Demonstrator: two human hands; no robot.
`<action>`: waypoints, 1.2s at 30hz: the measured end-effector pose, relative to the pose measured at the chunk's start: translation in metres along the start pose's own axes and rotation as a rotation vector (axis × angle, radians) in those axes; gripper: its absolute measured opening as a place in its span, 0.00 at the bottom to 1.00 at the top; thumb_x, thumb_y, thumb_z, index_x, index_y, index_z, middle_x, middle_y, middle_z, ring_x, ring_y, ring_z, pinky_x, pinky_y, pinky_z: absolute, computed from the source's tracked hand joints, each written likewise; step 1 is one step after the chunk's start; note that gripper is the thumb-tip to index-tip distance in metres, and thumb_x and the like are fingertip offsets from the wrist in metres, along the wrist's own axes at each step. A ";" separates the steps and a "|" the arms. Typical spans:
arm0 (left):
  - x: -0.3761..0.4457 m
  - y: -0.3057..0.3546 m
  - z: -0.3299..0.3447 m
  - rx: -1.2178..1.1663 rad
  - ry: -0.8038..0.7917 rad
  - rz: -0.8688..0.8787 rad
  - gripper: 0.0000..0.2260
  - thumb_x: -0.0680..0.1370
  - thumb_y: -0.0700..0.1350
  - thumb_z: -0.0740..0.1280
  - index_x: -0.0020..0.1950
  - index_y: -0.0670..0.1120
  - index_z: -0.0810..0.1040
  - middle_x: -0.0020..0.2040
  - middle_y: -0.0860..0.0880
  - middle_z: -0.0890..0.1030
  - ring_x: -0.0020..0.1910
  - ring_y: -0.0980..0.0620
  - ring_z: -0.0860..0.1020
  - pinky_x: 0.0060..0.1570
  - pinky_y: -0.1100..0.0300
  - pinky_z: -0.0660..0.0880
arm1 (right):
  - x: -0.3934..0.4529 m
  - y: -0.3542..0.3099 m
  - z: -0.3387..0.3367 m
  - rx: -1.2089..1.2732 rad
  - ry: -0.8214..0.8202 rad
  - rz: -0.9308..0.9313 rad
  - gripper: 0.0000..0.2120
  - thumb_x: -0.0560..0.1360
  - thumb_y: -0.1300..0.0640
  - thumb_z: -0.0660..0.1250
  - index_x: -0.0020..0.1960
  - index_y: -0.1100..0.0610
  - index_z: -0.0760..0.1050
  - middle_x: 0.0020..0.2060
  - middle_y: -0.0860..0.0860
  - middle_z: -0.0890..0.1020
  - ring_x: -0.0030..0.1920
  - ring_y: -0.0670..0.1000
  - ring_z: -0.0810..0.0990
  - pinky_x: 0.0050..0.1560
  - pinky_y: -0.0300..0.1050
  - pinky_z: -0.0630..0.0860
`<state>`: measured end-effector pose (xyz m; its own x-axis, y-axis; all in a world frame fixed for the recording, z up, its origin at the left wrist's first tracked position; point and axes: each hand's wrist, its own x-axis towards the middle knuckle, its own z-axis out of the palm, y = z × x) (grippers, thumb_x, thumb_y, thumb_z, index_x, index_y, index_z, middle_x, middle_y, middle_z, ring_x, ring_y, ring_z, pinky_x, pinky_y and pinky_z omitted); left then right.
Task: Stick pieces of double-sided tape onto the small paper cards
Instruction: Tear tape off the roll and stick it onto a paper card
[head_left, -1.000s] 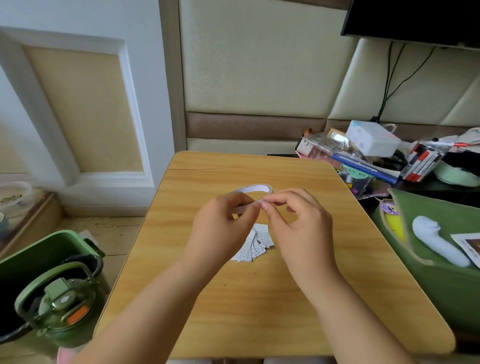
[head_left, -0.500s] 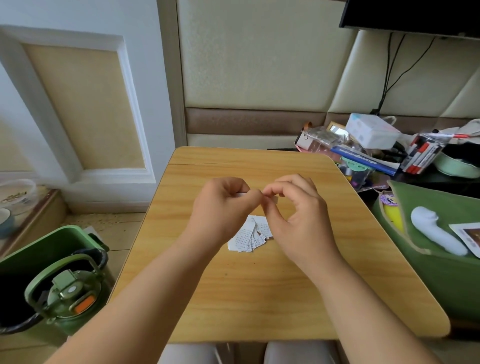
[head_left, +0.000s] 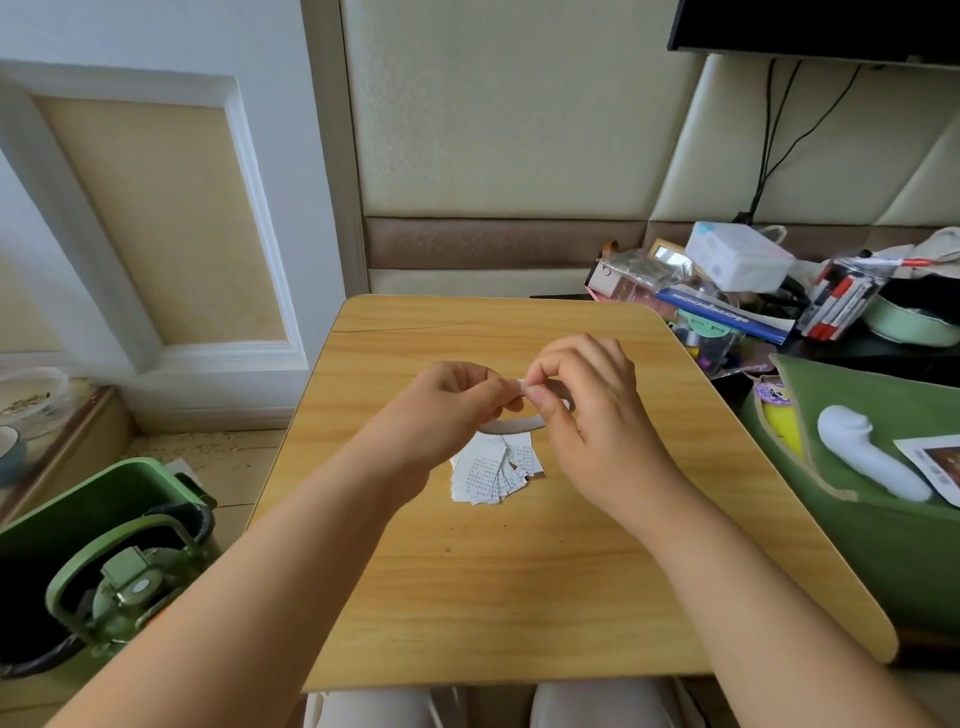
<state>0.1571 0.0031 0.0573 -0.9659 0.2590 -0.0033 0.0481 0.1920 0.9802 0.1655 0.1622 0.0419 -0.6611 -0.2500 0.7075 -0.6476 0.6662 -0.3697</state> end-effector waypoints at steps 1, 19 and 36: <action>0.003 -0.001 0.002 -0.001 -0.007 -0.003 0.10 0.77 0.47 0.66 0.38 0.45 0.79 0.30 0.58 0.77 0.33 0.60 0.70 0.40 0.63 0.65 | -0.001 0.003 0.000 0.002 -0.007 -0.002 0.05 0.75 0.57 0.60 0.45 0.57 0.74 0.46 0.42 0.72 0.52 0.47 0.68 0.53 0.54 0.70; 0.114 -0.066 0.061 0.797 0.008 0.151 0.11 0.81 0.45 0.59 0.57 0.46 0.80 0.49 0.47 0.81 0.51 0.48 0.74 0.44 0.58 0.71 | -0.025 0.073 -0.028 1.109 0.231 1.157 0.11 0.80 0.60 0.59 0.50 0.57 0.81 0.39 0.47 0.78 0.36 0.47 0.70 0.38 0.40 0.65; 0.133 -0.091 0.075 0.569 0.172 0.123 0.12 0.77 0.41 0.66 0.61 0.46 0.78 0.55 0.50 0.73 0.44 0.51 0.76 0.41 0.63 0.69 | -0.029 0.094 -0.005 1.202 0.226 1.313 0.10 0.79 0.59 0.60 0.52 0.59 0.80 0.35 0.49 0.73 0.31 0.46 0.67 0.34 0.40 0.63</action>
<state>0.0433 0.0913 -0.0471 -0.9697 0.1632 0.1817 0.2442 0.6586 0.7117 0.1257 0.2362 -0.0104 -0.9251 0.1278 -0.3575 0.2444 -0.5200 -0.8184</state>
